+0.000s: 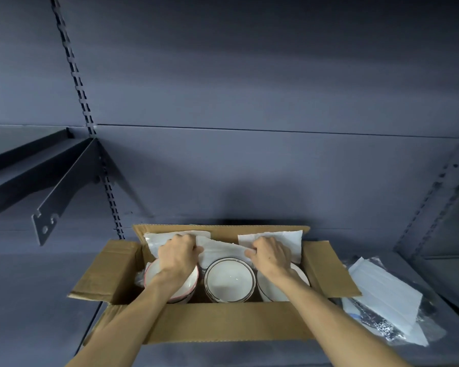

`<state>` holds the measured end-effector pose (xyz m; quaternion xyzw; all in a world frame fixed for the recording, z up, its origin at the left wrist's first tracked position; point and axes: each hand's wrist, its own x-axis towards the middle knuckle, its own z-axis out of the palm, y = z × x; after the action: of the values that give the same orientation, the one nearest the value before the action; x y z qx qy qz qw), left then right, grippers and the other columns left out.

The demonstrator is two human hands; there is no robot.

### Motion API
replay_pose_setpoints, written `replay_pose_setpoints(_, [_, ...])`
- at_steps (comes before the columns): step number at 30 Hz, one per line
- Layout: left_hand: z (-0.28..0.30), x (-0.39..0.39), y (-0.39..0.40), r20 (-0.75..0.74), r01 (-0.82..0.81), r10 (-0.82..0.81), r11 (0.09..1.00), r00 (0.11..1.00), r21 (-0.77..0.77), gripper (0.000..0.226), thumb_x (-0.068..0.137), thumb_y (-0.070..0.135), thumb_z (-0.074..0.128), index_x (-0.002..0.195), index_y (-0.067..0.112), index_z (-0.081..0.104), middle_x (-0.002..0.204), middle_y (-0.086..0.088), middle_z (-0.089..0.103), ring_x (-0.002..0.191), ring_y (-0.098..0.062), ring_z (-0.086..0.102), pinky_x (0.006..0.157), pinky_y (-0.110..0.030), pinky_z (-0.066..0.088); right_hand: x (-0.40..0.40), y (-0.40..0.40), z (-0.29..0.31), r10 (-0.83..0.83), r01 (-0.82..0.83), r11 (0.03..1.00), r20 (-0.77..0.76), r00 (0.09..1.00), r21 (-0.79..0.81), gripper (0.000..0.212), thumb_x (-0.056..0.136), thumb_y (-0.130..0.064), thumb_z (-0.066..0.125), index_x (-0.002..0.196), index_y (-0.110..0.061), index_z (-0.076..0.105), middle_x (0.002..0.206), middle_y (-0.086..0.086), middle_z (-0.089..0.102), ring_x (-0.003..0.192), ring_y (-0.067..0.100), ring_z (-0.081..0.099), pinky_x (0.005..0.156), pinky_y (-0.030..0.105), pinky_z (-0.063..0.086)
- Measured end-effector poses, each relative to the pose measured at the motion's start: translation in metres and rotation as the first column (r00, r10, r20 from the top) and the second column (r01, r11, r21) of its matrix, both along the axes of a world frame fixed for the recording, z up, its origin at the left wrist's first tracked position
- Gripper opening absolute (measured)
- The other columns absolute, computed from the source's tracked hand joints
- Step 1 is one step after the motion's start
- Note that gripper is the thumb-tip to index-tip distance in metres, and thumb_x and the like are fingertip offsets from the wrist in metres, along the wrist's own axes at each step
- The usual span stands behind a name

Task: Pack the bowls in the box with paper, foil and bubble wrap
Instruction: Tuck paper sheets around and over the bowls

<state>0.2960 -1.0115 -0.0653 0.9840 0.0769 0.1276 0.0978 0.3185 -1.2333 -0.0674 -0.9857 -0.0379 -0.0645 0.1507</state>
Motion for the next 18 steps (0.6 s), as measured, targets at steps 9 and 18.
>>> replay_pose_setpoints(9, [0.016, -0.023, 0.012, 0.070, -0.078, 0.084, 0.994, 0.994, -0.080, 0.030, 0.086, 0.051, 0.058, 0.078, 0.023, 0.067, 0.071, 0.004, 0.059, 0.070, -0.025, 0.057, 0.064, -0.031, 0.046, -0.013, -0.006, 0.018, 0.008, -0.020, 0.992, 0.096, 0.995, 0.124, 0.034, 0.084, -0.028, 0.053, 0.059, -0.016, 0.034, 0.057, 0.000, 0.042, 0.068, 0.033, 0.046, 0.050, 0.032, 0.025])
replay_pose_setpoints(18, [0.027, -0.045, 0.076, 0.198, -0.083, 0.044, 0.977, 0.979, 0.194, 0.036, 0.086, 0.032, 0.073, 0.113, 0.015, 0.058, 0.108, -0.008, 0.054, 0.101, -0.031, 0.056, 0.049, -0.039, 0.047, -0.016, 0.010, 0.014, 0.132, -0.149, 0.965, 0.088, 0.987, 0.215, 0.035, 0.093, -0.021, 0.054, 0.063, -0.012, 0.039, 0.064, 0.006, 0.047, 0.067, 0.027, 0.038, 0.057, 0.036, 0.033])
